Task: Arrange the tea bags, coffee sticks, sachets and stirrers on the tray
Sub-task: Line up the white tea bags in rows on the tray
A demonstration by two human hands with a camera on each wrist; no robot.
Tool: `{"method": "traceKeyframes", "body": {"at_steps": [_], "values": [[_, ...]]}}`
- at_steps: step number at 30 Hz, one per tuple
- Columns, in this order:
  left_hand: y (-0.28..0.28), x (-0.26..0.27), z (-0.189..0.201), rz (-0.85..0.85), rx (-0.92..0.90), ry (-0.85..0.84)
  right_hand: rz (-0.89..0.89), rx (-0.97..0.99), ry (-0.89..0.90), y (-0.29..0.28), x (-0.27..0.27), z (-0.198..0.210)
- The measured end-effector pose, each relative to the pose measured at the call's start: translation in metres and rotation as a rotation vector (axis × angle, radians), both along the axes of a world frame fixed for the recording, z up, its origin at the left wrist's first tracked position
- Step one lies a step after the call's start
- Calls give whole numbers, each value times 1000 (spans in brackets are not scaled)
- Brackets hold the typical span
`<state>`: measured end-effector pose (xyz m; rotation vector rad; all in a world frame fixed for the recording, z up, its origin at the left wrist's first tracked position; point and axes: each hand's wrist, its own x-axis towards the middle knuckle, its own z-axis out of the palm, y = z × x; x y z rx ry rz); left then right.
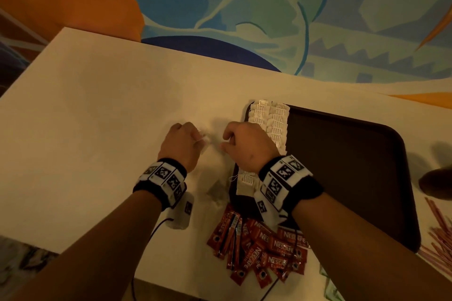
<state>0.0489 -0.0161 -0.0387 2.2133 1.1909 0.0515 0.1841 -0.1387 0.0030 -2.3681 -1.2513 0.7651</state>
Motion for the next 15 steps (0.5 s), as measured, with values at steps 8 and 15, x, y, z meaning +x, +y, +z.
{"method": "traceKeyframes", "body": {"at_steps": [8,15], "values": [[-9,-61,17,7,-15,-37,173,-69,-84,80,-5,-22],[-12,-79,29,26,-37,-90,250,-204,-179,96,-13,-35]]}}
